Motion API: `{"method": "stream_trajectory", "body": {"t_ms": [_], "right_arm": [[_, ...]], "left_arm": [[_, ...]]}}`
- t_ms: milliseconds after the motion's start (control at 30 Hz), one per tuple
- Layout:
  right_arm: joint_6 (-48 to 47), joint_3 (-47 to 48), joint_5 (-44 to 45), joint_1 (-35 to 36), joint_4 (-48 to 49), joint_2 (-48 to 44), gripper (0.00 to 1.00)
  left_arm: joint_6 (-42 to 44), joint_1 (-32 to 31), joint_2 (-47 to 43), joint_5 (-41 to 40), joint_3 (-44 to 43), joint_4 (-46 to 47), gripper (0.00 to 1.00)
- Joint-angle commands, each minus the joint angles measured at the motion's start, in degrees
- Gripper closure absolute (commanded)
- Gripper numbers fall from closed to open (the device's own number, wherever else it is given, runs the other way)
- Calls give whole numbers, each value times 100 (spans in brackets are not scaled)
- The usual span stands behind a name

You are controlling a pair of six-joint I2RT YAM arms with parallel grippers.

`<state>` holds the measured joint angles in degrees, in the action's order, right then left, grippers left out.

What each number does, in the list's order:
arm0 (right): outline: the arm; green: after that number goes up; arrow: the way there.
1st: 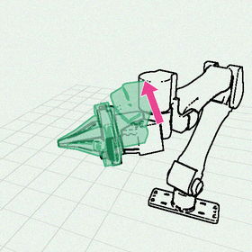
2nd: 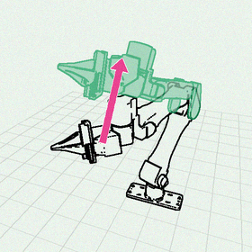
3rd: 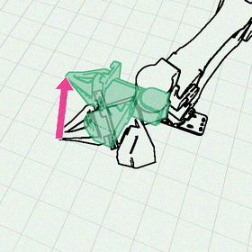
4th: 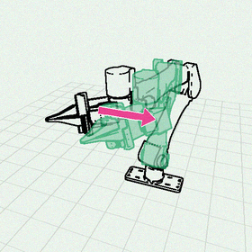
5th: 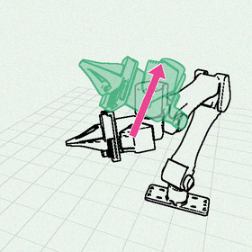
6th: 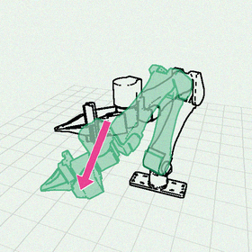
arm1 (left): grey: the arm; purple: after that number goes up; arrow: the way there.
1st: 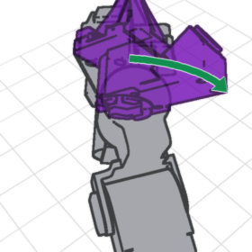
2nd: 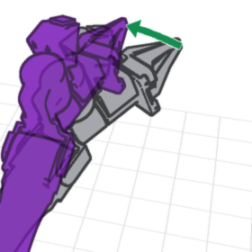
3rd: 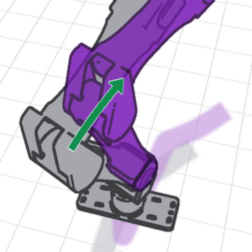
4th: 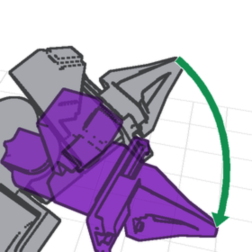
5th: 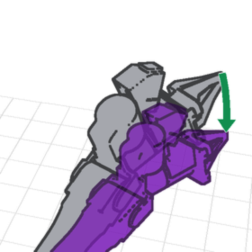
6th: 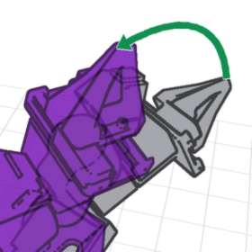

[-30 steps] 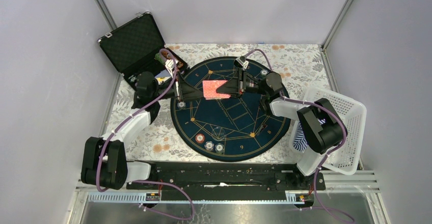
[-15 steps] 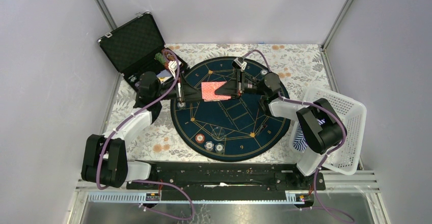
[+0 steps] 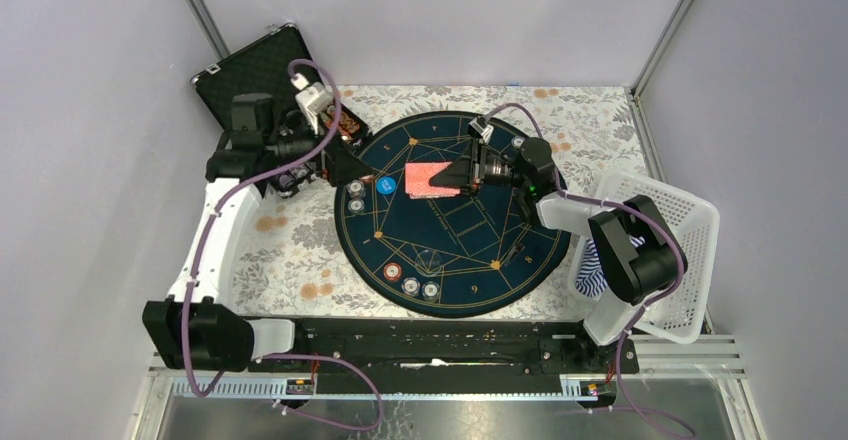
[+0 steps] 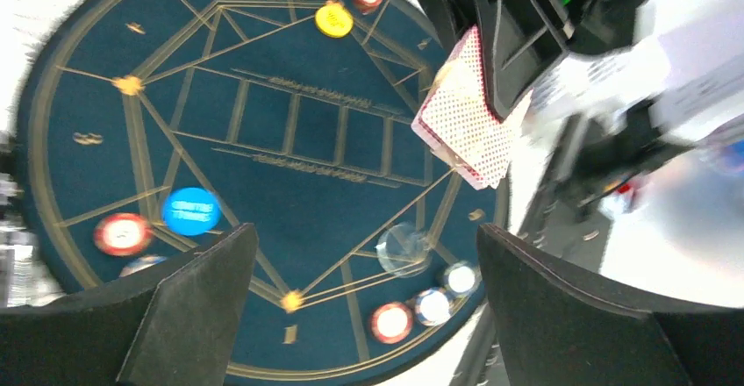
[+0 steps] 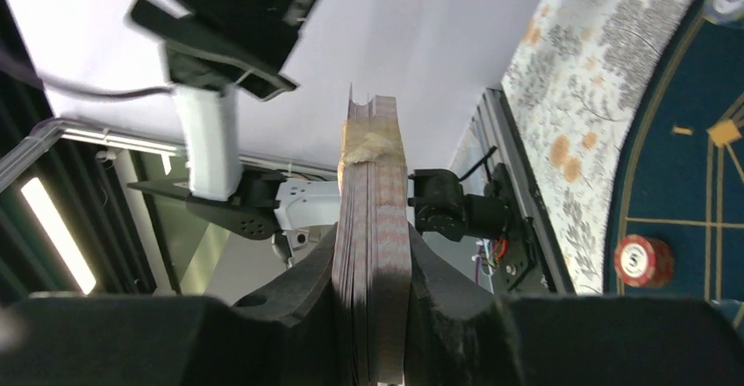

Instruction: Distribute texas hold em gaming equipment

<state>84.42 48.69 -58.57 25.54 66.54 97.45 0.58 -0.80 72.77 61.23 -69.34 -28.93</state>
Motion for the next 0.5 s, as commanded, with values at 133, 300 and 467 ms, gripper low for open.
{"method": "stream_trajectory", "body": {"t_ms": [133, 300, 467], "right_arm": [[-1388, 60, -43, 87, -1414, -446, 85], [-1726, 63, -91, 257, -1841, -529, 85], [-1818, 70, -102, 385, -1923, -526, 85]], "left_arm": [[3704, -2136, -173, -2790, -567, -2288, 1], [3798, -2839, 356, -3214, -933, -2388, 1], [3840, -3291, 703, -3469, -1030, -2302, 1]]}}
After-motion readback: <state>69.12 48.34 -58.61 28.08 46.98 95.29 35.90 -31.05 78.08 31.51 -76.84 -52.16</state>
